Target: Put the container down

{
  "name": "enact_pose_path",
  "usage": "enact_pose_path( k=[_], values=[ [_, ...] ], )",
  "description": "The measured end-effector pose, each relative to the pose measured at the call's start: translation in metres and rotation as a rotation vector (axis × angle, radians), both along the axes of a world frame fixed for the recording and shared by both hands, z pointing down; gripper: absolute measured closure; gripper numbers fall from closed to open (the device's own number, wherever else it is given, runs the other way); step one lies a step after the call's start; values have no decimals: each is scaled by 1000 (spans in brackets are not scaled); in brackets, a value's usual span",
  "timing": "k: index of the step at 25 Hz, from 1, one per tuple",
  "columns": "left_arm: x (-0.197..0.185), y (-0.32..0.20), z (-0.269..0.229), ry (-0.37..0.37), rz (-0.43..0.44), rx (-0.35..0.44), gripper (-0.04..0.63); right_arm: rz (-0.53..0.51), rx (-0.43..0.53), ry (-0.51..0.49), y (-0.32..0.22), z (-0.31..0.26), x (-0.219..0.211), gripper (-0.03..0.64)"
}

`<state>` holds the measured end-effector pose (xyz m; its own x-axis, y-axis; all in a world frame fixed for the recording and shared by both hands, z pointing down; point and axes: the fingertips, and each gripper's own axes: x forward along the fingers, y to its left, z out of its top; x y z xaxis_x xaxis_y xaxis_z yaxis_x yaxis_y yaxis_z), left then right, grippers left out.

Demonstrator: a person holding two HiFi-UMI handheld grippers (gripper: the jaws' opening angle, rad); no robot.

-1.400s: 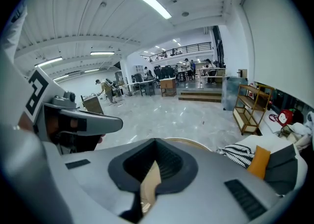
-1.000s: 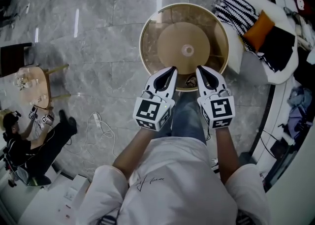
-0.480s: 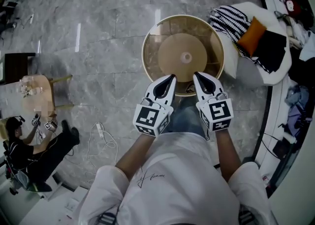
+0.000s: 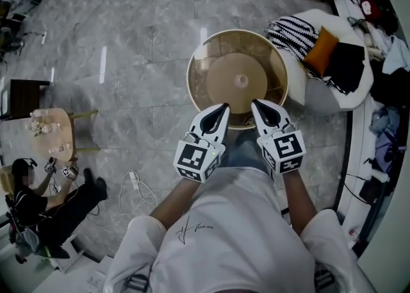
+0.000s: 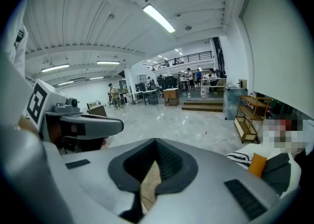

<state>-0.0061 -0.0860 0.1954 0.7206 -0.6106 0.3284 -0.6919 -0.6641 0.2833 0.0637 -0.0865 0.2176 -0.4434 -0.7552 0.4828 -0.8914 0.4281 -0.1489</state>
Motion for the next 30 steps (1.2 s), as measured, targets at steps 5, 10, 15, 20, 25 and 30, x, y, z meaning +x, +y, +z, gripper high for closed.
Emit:
enact_pose_path(
  k=[5,10,15,20,25,30],
  values=[
    [-3,15,-16,4,32,23,578,2,8,9,14,-14,-4,601],
    [-4,28,-23,-10,71,54,578,-7,17,9,28,-25,-7,601],
    [-7,34,-35,2,81,88,578,-16,28,11,38,-34,-10,601],
    [-14,38,-46,18,76,108,578,-31,55,0,43,-49,-16,601],
    [-19,37,-58,33,69,140,578,-53,73,4,44,-60,-20,601],
    [-24,35,-67,53,66,160,578,-86,76,26,47,-62,-34,601]
  ],
)
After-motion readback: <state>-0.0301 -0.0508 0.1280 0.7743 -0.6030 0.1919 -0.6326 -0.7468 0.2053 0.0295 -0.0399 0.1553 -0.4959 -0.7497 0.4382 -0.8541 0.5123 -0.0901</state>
